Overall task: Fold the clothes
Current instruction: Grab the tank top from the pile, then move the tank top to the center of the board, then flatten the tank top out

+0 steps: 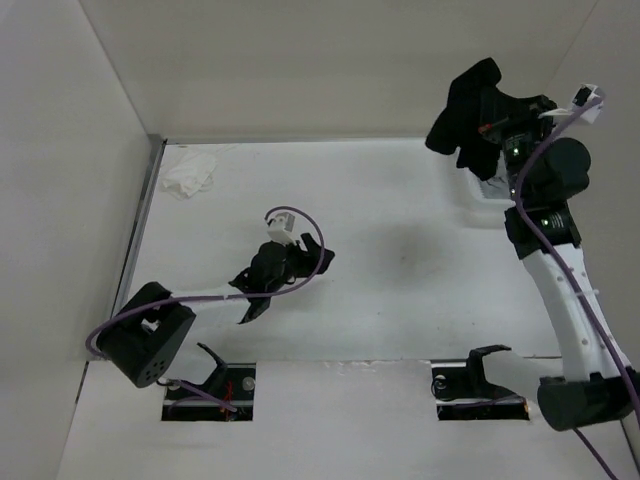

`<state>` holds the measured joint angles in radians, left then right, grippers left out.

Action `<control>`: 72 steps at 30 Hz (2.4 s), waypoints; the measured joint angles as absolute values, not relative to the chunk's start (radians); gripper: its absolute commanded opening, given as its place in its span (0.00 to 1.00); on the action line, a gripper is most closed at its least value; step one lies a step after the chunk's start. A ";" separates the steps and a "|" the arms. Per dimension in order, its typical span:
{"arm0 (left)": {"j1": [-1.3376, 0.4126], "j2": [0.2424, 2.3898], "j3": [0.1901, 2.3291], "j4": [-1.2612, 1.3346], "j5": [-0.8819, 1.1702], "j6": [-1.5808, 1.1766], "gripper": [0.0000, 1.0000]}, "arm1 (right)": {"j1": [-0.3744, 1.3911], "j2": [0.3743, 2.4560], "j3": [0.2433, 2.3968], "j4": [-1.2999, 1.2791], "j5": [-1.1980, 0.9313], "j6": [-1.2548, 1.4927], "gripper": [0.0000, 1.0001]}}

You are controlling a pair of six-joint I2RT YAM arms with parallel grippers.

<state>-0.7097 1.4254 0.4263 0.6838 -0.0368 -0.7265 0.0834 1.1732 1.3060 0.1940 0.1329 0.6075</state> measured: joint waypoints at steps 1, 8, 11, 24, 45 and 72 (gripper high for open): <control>-0.691 1.397 0.413 0.678 -0.049 -0.730 0.62 | 0.128 1.135 1.307 0.192 0.117 0.608 0.03; -0.526 1.116 0.348 0.580 -0.112 -0.779 0.63 | 0.387 0.949 1.177 0.209 0.060 0.651 0.22; -0.446 0.961 0.307 0.514 -0.133 -0.805 0.63 | 0.444 0.930 0.937 0.264 0.054 0.701 0.48; -0.409 0.879 0.253 0.150 -0.141 -0.789 0.49 | 0.563 0.990 0.476 0.020 0.065 0.773 0.17; -0.735 1.245 0.311 0.319 -0.138 -0.802 0.51 | 0.804 1.565 0.973 -0.039 0.238 0.617 0.60; -0.570 1.565 0.393 0.696 0.077 -0.926 0.56 | 0.766 1.827 1.133 -0.064 0.464 0.518 0.40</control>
